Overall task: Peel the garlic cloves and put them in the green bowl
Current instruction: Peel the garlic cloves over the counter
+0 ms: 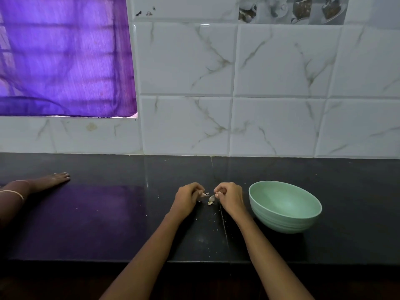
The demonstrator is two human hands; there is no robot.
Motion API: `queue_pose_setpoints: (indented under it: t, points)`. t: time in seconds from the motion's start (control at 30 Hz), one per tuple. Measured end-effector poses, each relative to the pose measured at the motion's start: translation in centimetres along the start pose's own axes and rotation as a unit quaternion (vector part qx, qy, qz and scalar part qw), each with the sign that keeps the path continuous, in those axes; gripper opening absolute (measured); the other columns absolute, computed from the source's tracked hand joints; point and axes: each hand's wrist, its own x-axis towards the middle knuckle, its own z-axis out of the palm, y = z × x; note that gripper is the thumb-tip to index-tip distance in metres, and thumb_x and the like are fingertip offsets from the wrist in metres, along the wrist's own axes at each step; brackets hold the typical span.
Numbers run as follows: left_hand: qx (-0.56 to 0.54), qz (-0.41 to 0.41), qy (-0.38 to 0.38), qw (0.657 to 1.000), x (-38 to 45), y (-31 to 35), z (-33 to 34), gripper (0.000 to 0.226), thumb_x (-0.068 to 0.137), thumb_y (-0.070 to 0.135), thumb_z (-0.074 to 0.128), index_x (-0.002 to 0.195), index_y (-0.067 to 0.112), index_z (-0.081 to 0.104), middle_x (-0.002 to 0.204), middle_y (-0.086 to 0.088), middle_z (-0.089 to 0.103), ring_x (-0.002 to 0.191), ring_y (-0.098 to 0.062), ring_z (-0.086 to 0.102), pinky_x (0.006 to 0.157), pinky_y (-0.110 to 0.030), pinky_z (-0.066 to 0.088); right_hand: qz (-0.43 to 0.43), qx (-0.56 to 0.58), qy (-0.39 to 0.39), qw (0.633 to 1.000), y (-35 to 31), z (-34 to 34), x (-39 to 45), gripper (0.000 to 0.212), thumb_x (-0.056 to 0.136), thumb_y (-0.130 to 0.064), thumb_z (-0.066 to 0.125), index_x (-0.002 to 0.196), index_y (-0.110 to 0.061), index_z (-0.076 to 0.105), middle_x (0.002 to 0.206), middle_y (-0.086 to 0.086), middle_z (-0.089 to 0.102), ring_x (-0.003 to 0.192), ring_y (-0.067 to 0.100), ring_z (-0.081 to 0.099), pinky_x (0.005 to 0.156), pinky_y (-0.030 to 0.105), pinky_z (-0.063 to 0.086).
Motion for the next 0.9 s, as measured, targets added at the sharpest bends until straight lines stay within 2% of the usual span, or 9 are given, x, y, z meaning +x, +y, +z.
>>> queue_pose_setpoints:
  t: [0.1,0.2,0.33,0.4,0.43,0.5,0.67,0.77,0.9]
  points:
    - [-0.030,0.004,0.039,0.999,0.1,-0.1,-0.1,0.019,0.092,0.005,0.051,0.097,0.011,0.068,0.085,0.005,0.065,0.071,0.000,0.054,0.064,-0.006,0.038,-0.010,0.017,0.007,1.000,0.0,0.0,-0.2,0.009,0.079,-0.011,0.065,0.080,-0.016,0.073,0.078,0.003,0.068,0.079,0.022,0.064,0.072,0.030,0.049]
    - [-0.037,0.005,0.038,0.999,0.2,-0.2,0.1,0.020,0.092,0.006,0.051,0.099,0.012,0.069,0.094,0.002,0.069,0.078,-0.004,0.056,0.068,-0.003,0.039,-0.023,0.061,0.030,0.997,-0.1,0.0,0.0,0.016,0.086,-0.014,0.061,0.094,-0.007,0.073,0.097,0.009,0.072,0.093,0.022,0.065,0.076,0.024,0.043]
    - [-0.011,-0.012,0.020,1.000,0.3,-0.8,0.4,0.015,0.090,0.016,0.057,0.097,0.020,0.069,0.094,0.007,0.068,0.083,-0.010,0.060,0.087,-0.036,0.050,-0.033,0.060,0.035,0.997,-0.1,0.2,0.3,0.025,0.091,-0.009,0.052,0.106,0.008,0.063,0.112,0.022,0.065,0.107,0.033,0.060,0.088,0.032,0.043]
    - [-0.015,0.006,0.036,0.999,0.1,-0.6,0.4,0.012,0.087,0.023,0.062,0.096,0.022,0.069,0.092,0.009,0.065,0.084,-0.008,0.061,0.086,-0.038,0.050,-0.046,0.089,0.021,0.995,-0.2,0.2,0.4,0.022,0.089,-0.006,0.054,0.104,0.007,0.065,0.108,0.022,0.067,0.096,0.031,0.064,0.084,0.033,0.050]
    - [-0.030,0.023,0.054,0.998,0.1,-0.4,0.3,0.011,0.085,0.024,0.065,0.095,0.022,0.069,0.090,0.010,0.066,0.083,-0.007,0.062,0.084,-0.034,0.051,-0.055,0.114,0.013,0.992,-0.3,0.2,0.3,0.020,0.087,-0.005,0.058,0.102,0.003,0.068,0.105,0.018,0.070,0.090,0.024,0.066,0.077,0.024,0.052]
    - [-0.064,0.057,0.089,0.992,-0.1,0.2,0.1,0.009,0.081,0.020,0.069,0.090,0.018,0.070,0.084,0.009,0.069,0.077,-0.004,0.063,0.076,-0.025,0.052,-0.081,0.130,-0.004,0.988,-0.6,0.3,0.1,0.016,0.084,-0.005,0.063,0.096,-0.003,0.072,0.094,0.011,0.073,0.081,0.011,0.064,0.065,0.004,0.044]
    - [-0.074,0.072,0.129,0.986,-0.3,0.7,0.0,0.004,0.080,0.012,0.071,0.080,0.014,0.073,0.074,0.005,0.072,0.068,-0.002,0.064,0.065,-0.013,0.049,-0.117,0.105,0.011,0.987,-0.7,0.9,0.0,0.014,0.081,-0.008,0.066,0.092,-0.004,0.074,0.087,0.013,0.072,0.073,0.015,0.063,0.060,0.003,0.039]
    - [-0.057,0.063,0.123,0.989,-0.5,0.6,0.1,0.007,0.084,0.016,0.067,0.083,0.013,0.074,0.074,0.004,0.072,0.068,-0.003,0.065,0.065,-0.020,0.052,-0.126,0.111,0.022,0.986,-0.7,0.8,0.0,0.013,0.081,-0.005,0.066,0.091,-0.002,0.073,0.085,0.013,0.073,0.069,0.009,0.060,0.060,0.002,0.040]
    - [-0.032,0.041,0.107,0.993,-0.4,0.6,0.2,0.017,0.090,0.019,0.057,0.085,0.011,0.070,0.072,0.001,0.069,0.066,-0.012,0.063,0.064,-0.032,0.051,-0.137,0.125,0.009,0.983,-0.8,0.8,-0.1,0.013,0.081,-0.004,0.065,0.090,-0.004,0.074,0.084,0.009,0.074,0.065,-0.010,0.059,0.062,0.002,0.042]
